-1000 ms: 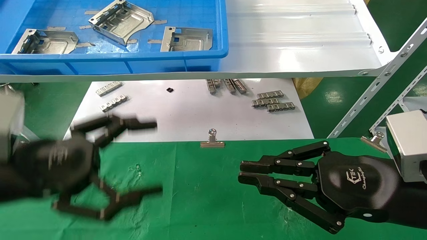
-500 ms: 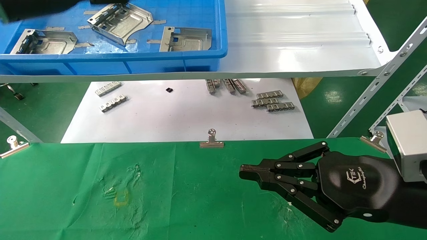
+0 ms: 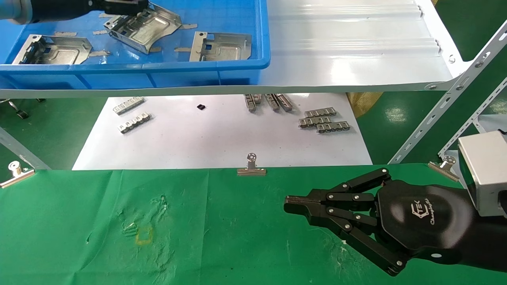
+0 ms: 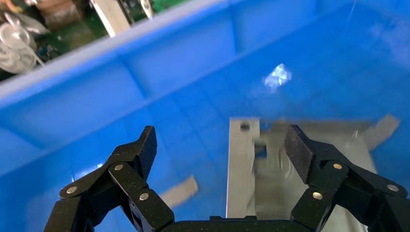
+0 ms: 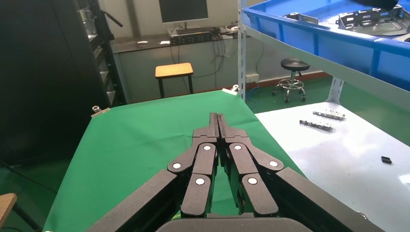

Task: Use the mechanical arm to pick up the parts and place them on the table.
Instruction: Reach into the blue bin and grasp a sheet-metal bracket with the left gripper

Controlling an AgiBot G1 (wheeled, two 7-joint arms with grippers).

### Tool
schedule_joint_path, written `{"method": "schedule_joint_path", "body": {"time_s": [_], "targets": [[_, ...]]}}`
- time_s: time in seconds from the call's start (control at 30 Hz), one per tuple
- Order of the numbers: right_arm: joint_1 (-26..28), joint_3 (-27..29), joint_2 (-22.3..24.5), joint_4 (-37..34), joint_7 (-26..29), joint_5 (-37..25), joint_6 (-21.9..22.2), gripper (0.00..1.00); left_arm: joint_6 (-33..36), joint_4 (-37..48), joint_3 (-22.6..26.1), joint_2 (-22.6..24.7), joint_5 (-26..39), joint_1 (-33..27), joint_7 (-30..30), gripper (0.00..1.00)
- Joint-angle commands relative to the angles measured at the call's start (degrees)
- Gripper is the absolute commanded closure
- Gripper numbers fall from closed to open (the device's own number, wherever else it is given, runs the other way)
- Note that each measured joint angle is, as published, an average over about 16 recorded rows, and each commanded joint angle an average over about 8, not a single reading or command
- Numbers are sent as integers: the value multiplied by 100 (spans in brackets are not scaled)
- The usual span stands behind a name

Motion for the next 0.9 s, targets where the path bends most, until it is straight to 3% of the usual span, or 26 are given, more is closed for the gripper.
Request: {"method": "schedule_joint_path", "body": {"time_s": [0.03, 0.13, 0.2, 0.27, 0.43, 0.5, 0.9], "targets": [[0, 0, 0, 0, 0, 0, 0, 100, -3, 141, 70, 30, 100, -56, -32, 100], [0, 0, 0, 0, 0, 0, 0, 100, -25, 231, 92, 26, 132, -85, -103, 100], [0, 0, 0, 0, 0, 0, 0, 94, -29, 265, 104, 26, 149, -94, -140, 100], [0, 0, 0, 0, 0, 0, 0, 76, -15, 281, 125, 38, 181, -97, -159, 100], [0, 0, 0, 0, 0, 0, 0, 15, 44, 292, 190, 64, 275, -110, -178, 100], [0, 0, 0, 0, 0, 0, 0, 1, 55, 295, 204, 66, 294, -118, -193, 100], [0, -1, 0, 0, 0, 0, 0, 0, 126, 301, 236, 26, 340, -105, -263, 100]]}}
